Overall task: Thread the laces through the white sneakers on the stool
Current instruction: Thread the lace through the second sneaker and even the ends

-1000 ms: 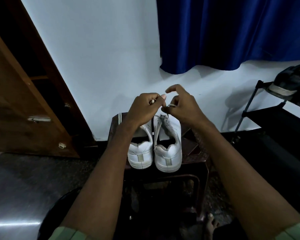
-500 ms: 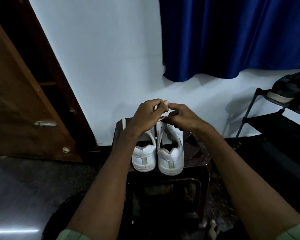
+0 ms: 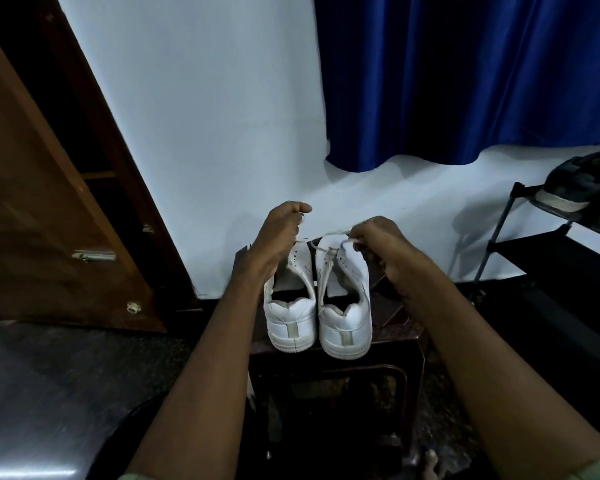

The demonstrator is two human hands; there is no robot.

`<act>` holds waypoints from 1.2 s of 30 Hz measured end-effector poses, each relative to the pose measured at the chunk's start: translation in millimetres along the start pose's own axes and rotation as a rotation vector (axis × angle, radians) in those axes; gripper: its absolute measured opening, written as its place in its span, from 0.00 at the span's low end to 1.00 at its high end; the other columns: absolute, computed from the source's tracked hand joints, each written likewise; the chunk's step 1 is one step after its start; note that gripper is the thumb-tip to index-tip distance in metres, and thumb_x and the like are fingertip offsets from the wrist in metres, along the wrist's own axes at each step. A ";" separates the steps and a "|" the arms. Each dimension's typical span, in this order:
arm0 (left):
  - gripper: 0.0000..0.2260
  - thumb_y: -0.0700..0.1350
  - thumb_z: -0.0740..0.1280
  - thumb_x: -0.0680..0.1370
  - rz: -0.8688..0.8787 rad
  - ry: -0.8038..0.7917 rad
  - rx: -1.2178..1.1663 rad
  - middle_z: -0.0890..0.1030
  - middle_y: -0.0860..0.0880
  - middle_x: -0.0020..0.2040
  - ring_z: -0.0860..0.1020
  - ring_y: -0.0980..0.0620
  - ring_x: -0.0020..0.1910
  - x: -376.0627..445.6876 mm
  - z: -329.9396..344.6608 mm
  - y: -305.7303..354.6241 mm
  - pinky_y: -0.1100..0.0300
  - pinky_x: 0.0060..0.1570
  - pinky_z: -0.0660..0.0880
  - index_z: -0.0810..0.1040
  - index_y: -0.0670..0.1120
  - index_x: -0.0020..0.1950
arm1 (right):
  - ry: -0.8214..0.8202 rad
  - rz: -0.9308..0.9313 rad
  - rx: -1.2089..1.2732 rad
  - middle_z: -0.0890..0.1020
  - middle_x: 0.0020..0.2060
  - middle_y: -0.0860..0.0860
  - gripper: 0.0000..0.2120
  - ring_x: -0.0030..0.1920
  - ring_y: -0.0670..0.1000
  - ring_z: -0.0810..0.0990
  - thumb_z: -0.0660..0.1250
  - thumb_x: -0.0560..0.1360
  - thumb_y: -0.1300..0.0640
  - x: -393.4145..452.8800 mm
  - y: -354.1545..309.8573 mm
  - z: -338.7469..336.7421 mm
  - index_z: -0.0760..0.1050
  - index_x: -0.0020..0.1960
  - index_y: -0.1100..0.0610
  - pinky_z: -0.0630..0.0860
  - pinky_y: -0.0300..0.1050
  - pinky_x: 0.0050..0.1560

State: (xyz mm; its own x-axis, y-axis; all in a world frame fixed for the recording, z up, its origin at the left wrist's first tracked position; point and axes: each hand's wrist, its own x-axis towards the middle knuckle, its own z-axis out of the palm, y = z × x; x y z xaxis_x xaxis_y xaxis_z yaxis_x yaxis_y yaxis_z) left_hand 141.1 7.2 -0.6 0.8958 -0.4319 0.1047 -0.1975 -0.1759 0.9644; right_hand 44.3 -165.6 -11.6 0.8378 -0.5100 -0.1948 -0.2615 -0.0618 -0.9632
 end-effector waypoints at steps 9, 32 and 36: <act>0.12 0.37 0.63 0.84 0.329 0.010 0.000 0.86 0.47 0.44 0.79 0.59 0.42 -7.4 7.8 -0.8 0.70 0.43 0.71 0.85 0.45 0.60 | -0.037 -0.394 -0.226 0.85 0.50 0.45 0.16 0.35 0.36 0.80 0.76 0.73 0.54 -4.2 -10.7 10.2 0.84 0.61 0.46 0.73 0.37 0.41; 0.09 0.50 0.64 0.85 0.316 -0.063 0.181 0.78 0.53 0.33 0.72 0.59 0.31 -7.4 32.2 1.7 0.62 0.35 0.71 0.83 0.50 0.57 | -0.204 -0.096 0.309 0.78 0.31 0.54 0.11 0.27 0.47 0.66 0.66 0.81 0.62 4.3 -22.4 -12.1 0.71 0.61 0.55 0.58 0.40 0.27; 0.18 0.55 0.63 0.85 0.370 -0.100 0.341 0.77 0.48 0.30 0.71 0.57 0.29 -10.1 38.1 -1.6 0.57 0.37 0.68 0.84 0.49 0.42 | -0.228 -0.184 0.148 0.78 0.32 0.50 0.14 0.27 0.46 0.67 0.65 0.81 0.63 -5.4 -25.9 -23.3 0.75 0.66 0.56 0.58 0.41 0.29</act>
State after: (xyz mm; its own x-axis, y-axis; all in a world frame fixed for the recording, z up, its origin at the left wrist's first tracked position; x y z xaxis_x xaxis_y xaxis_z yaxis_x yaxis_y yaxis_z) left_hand 117.2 -21.9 -12.5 0.7022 -0.5998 0.3836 -0.6276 -0.2671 0.7313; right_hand 35.4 -181.3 18.7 0.9546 -0.2957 -0.0356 -0.0377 -0.0012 -0.9993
